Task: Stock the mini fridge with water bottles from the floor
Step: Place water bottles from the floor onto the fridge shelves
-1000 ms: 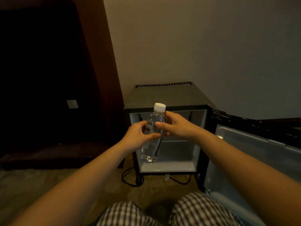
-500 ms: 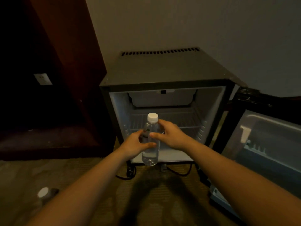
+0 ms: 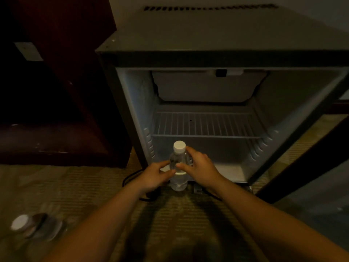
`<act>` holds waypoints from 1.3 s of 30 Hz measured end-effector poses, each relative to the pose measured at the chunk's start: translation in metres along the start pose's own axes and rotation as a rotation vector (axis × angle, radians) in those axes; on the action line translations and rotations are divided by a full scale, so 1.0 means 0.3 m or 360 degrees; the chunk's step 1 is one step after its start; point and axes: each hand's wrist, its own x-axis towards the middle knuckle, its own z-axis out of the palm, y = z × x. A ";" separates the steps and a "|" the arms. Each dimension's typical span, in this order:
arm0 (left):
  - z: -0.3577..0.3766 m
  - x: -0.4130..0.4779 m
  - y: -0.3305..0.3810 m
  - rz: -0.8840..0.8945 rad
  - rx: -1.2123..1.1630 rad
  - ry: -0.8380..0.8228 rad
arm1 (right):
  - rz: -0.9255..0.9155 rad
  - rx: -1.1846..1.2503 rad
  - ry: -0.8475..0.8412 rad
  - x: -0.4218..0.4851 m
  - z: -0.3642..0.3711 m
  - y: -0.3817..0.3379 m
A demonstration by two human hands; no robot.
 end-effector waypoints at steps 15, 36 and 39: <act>0.078 0.125 -0.098 -0.0318 -0.0827 0.0215 | 0.0206 0.0434 0.0205 0.129 0.145 0.098; 0.066 0.259 -0.063 -0.0084 -0.0928 0.0438 | 0.0618 0.1079 0.0249 0.316 0.158 0.129; 0.044 0.310 -0.037 -0.0201 -0.0749 0.0480 | 0.0580 0.1028 0.0153 0.360 0.155 0.153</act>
